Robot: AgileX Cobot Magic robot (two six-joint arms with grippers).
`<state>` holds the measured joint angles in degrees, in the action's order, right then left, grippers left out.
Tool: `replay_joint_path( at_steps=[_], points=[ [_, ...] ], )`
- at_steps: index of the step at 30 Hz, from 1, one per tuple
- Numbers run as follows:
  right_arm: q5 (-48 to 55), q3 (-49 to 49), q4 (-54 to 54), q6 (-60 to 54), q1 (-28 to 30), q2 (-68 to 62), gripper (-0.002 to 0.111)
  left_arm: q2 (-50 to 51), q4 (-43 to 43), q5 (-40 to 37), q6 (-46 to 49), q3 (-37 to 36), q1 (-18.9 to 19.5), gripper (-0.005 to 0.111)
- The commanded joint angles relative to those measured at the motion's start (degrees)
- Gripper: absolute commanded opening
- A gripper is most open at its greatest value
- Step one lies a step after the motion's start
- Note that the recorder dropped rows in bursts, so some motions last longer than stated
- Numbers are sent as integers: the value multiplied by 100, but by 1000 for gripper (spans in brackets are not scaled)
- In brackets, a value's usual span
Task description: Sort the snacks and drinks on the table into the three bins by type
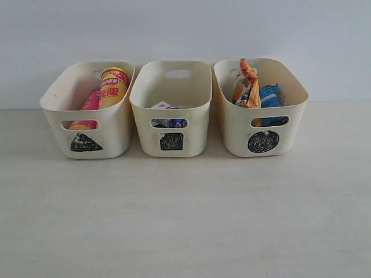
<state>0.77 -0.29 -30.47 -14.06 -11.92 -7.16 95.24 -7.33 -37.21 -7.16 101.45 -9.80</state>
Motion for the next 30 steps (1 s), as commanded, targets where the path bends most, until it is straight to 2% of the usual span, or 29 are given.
replay_joint_path(
  at_steps=[1, 6, 12, 22, 30],
  points=[
    [-368, 29, 77, -574, -5, -21, 1, -676, -64, -153, 160, -24, -8, 4],
    [-77, 29, 77, -989, -5, -21, 1, -1342, -64, -200, 160, -99, -8, 4],
    [852, 29, 124, -2020, -5, -21, 1, -2375, -94, 161, 160, -879, -8, 4],
    [1103, 29, 114, -2121, -5, -21, 1, -4296, -339, 1343, 160, -3088, -8, 4],
    [1103, 29, 102, -2084, -5, -21, 1, -5470, -339, 1679, 160, -4541, -8, 4]
  ],
)
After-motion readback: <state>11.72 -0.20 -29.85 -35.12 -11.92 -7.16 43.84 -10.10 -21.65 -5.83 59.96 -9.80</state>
